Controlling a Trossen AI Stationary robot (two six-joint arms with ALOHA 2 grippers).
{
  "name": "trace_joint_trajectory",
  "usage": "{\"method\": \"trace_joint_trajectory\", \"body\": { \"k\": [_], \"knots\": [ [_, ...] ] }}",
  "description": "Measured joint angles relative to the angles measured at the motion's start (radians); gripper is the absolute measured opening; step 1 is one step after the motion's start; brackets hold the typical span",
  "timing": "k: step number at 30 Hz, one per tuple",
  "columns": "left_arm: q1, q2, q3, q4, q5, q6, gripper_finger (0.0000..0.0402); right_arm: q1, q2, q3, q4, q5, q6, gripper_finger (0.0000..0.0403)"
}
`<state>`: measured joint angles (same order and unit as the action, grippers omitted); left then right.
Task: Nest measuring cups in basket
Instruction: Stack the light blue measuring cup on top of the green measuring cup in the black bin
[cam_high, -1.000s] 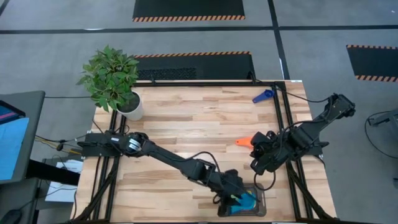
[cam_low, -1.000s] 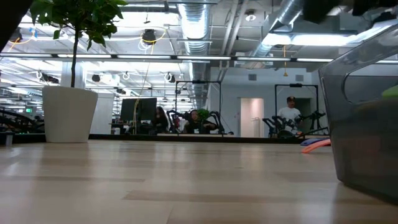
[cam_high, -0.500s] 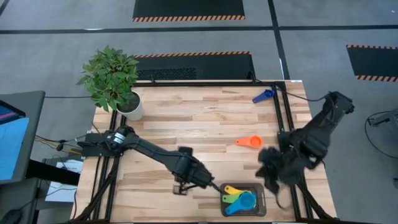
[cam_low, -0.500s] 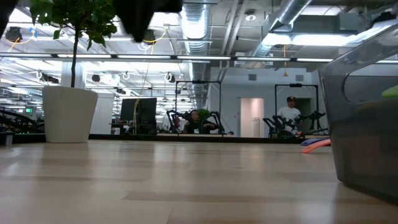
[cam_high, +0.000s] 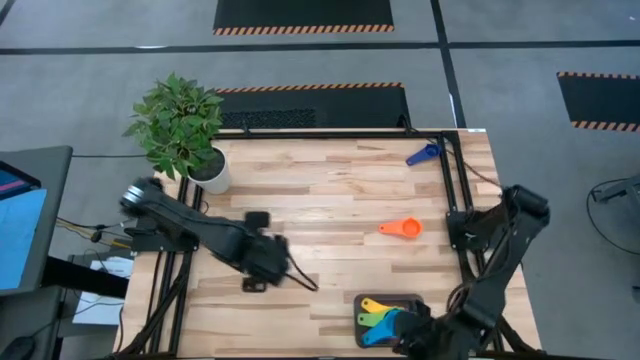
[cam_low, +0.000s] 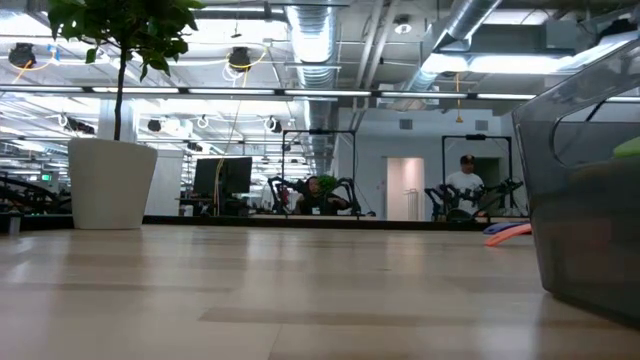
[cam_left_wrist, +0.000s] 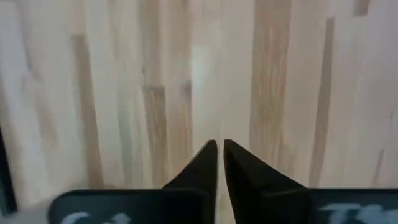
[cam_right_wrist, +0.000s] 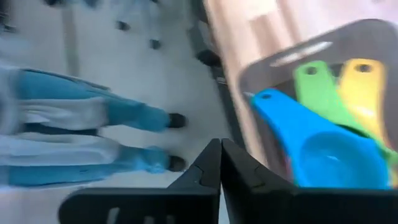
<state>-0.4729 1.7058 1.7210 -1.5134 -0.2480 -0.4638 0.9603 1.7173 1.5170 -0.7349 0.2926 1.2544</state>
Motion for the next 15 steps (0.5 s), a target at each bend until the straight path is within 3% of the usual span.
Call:
{"method": "trace_joint_trajectory", "body": {
  "k": [5, 8, 11, 15],
  "knots": [
    [-0.026, -0.203, -0.228, 0.058, -0.070, -0.214, 0.0011, -0.005, 0.125, 0.149, -0.201, -0.006, 0.025, 0.0007],
    [-0.037, -0.289, -0.352, 0.128, -0.073, -0.298, 0.0011, -0.015, 0.186, 0.184, -0.270, -0.095, 0.031, 0.0011],
    [-0.047, -0.342, -0.451, 0.201, -0.065, -0.343, 0.0011, -0.030, 0.234, 0.187, -0.295, -0.204, 0.031, 0.0016],
    [-0.053, -0.348, -0.515, 0.251, -0.048, -0.353, 0.0011, -0.048, 0.253, 0.187, -0.303, -0.235, 0.021, 0.0008]
  ]
}}
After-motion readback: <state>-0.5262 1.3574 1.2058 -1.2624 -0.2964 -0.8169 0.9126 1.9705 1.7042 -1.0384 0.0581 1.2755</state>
